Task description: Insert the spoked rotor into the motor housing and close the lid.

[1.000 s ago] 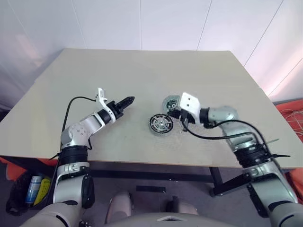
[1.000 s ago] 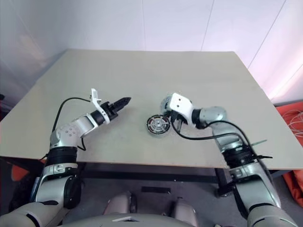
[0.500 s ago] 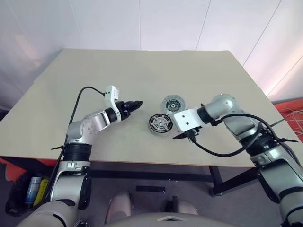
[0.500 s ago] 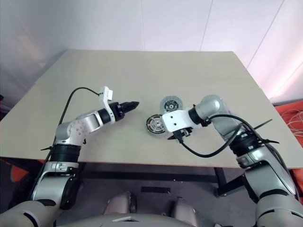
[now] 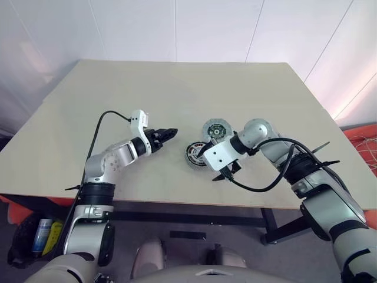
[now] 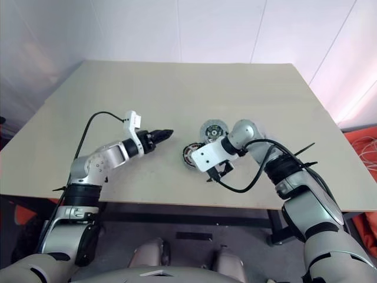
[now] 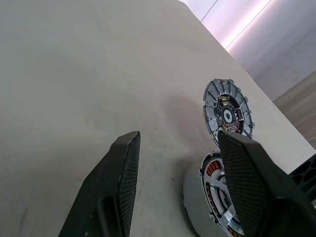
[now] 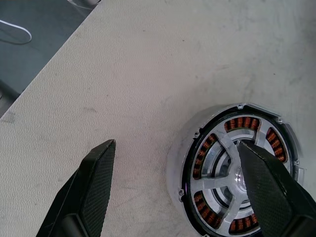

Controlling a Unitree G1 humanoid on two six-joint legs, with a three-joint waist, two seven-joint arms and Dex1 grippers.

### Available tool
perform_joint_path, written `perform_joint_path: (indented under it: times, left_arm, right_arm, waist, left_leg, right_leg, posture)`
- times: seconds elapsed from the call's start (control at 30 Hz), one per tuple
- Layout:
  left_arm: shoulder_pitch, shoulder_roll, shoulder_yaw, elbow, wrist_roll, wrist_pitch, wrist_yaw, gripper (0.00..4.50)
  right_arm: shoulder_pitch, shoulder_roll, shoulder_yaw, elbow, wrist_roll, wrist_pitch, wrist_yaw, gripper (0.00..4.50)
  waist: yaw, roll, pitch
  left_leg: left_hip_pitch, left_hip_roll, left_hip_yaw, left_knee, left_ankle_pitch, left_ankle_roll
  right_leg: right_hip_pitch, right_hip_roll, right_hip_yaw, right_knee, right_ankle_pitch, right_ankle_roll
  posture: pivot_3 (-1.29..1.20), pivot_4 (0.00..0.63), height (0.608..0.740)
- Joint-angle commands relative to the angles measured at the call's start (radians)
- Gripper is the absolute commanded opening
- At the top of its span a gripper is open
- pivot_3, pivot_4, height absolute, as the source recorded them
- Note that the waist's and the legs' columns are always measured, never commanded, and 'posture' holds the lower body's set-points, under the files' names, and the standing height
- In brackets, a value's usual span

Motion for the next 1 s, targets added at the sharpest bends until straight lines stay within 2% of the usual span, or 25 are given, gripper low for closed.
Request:
perform_joint_path:
  times: [0.03, 0.73, 1.0]
  left_arm:
    - [-0.005, 0.006, 0.019, -0.037, 0.000, -0.027, 0.001, 2.65]
    - [-0.004, -0.003, 0.011, -0.038, 0.007, -0.026, 0.006, 2.65]
    - [-0.004, -0.001, 0.018, -0.035, 0.008, -0.028, 0.009, 2.65]
  right_arm:
    - [-0.002, -0.007, -0.008, -0.008, 0.004, -0.016, 0.009, 4.43]
    - [-0.018, -0.012, -0.007, 0.132, -0.051, -0.059, -0.051, 4.43]
    - [0.019, -0.034, -0.017, 0.083, -0.031, -0.050, -0.036, 4.43]
  waist:
    - [0.000, 0.000, 0.000]
    - [-0.001, 0.000, 0.000]
    - [0.000, 0.000, 0.000]
  left_leg:
    - [0.000, 0.000, 0.000, 0.000, 0.000, 0.000]
    - [0.007, 0.001, 0.000, 0.002, -0.001, -0.005]
    - [0.007, 0.001, 0.000, 0.002, -0.001, -0.005]
  right_leg:
    - [0.000, 0.000, 0.000, 0.000, 0.000, 0.000]
    - [0.007, 0.000, 0.000, 0.001, 0.001, -0.002]
    - [0.007, 0.000, 0.000, 0.001, 0.001, -0.002]
  posture:
    - [0.00, 0.000, 0.740]
    - [0.00, 0.000, 0.740]
    - [0.00, 0.000, 0.740]
